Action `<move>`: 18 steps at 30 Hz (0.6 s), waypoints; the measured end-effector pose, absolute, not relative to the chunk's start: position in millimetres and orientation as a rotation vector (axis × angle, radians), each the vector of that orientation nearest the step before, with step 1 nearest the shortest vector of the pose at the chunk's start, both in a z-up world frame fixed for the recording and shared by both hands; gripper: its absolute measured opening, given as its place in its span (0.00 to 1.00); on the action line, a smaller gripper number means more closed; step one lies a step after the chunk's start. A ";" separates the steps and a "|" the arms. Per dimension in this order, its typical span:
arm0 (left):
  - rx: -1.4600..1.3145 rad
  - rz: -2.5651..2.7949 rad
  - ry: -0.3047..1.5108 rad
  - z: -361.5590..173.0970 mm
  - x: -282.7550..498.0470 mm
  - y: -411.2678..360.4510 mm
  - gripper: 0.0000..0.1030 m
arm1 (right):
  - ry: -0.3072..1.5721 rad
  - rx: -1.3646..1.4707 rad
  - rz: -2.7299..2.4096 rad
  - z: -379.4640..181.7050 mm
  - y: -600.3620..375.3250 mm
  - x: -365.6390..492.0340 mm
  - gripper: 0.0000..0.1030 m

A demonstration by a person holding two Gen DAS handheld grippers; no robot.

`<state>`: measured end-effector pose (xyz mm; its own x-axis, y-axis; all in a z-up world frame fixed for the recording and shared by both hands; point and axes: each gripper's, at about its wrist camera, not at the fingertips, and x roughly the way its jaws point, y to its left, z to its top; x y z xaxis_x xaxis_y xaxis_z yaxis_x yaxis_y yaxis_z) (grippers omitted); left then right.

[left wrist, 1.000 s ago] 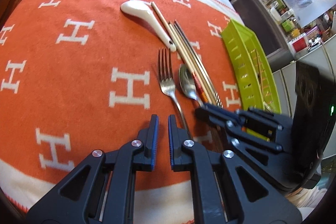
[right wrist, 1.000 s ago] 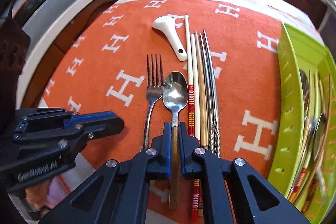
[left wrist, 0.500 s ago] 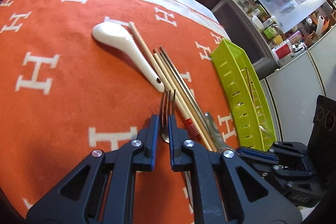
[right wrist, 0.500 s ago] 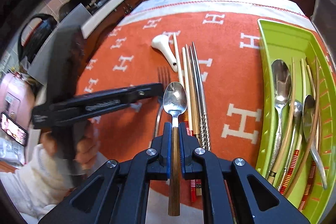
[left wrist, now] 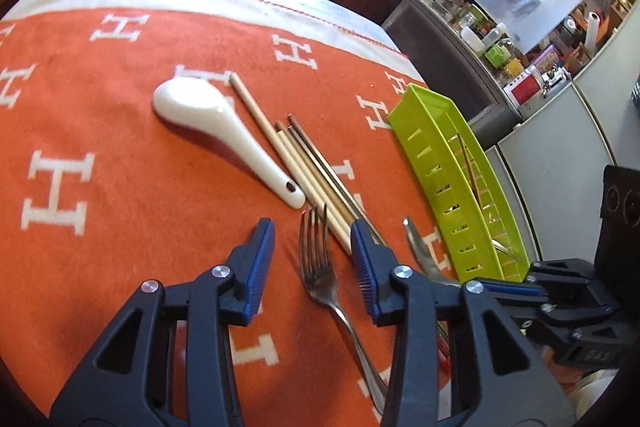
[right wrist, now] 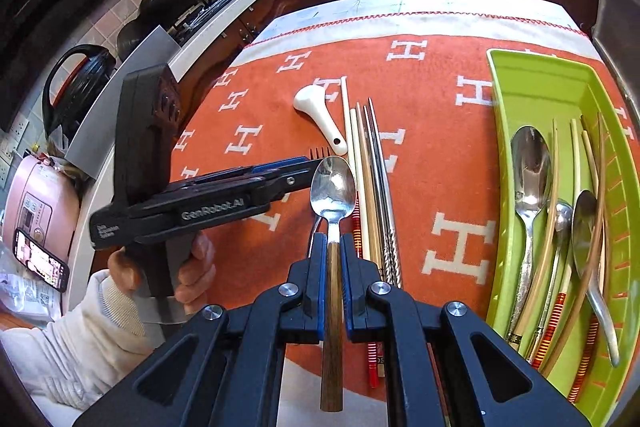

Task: Organize utensils
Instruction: 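Grasp the steel fork with the left tool while the right tool holds its spoon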

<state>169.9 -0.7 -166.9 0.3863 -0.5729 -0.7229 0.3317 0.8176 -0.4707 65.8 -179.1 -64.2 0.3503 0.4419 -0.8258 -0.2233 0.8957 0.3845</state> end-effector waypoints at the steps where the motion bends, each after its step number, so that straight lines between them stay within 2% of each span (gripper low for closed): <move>1: -0.259 -0.592 1.016 -167.1 170.2 -2.4 0.35 | 1.131 0.227 0.432 -63.5 -180.7 66.6 0.06; 4: -0.242 -0.607 0.998 -167.6 168.1 -5.4 0.33 | 1.117 0.246 0.422 -59.0 -186.9 65.6 0.06; 5: -0.237 -0.608 0.996 -168.0 166.9 -5.5 0.19 | 1.113 0.252 0.418 -57.4 -189.4 65.5 0.06; 6: -0.236 -0.609 1.010 -171.1 166.8 -6.4 0.10 | 1.109 0.258 0.414 -55.9 -192.0 65.3 0.06; 8: -0.253 -0.600 1.005 -173.0 164.2 -4.7 0.09 | 1.103 0.268 0.409 -53.7 -196.3 64.8 0.06; 11: -0.252 -0.582 0.985 -169.2 156.2 -3.7 0.00 | 1.100 0.286 0.405 -51.7 -201.8 63.4 0.06; 18: -0.217 -0.593 0.924 -139.2 118.9 -3.6 0.00 | 1.086 0.333 0.416 -50.6 -211.9 54.9 0.06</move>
